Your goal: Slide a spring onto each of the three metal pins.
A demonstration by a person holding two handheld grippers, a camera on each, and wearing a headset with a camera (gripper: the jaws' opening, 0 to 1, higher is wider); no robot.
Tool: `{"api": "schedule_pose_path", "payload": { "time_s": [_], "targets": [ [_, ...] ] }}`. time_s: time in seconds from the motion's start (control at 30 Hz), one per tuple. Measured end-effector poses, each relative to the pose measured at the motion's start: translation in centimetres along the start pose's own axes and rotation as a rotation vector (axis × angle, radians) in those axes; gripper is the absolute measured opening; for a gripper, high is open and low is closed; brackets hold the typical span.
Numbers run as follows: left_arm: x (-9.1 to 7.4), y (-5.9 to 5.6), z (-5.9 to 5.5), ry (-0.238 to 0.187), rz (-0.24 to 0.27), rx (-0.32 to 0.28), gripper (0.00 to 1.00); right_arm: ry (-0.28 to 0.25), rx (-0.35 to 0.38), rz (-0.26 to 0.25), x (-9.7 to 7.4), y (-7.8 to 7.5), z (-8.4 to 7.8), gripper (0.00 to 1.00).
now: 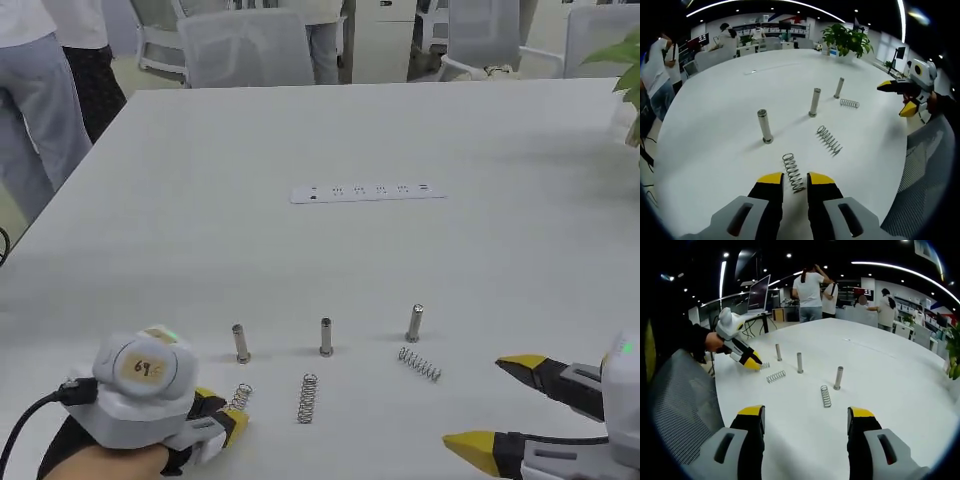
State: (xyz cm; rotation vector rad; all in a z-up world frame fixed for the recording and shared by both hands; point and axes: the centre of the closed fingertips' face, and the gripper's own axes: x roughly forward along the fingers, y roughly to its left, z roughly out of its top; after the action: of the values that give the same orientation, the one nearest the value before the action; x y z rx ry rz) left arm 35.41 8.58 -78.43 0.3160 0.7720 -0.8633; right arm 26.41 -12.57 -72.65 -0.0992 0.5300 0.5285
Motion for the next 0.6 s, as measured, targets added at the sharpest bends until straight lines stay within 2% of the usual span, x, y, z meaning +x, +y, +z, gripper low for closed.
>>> {"api": "schedule_pose_path", "payload": {
  "time_s": [0.33,0.6],
  "targets": [
    [-0.1,0.1,-1.0,0.024,-0.001,0.014,0.09,0.0,0.001,-0.003,0.0,-0.1,0.0,0.66],
    [-0.5,1.0,-1.4,0.021,0.016,0.007,0.08,0.002,0.001,-0.002,0.1,-0.1,-0.1,0.66]
  ]
}}
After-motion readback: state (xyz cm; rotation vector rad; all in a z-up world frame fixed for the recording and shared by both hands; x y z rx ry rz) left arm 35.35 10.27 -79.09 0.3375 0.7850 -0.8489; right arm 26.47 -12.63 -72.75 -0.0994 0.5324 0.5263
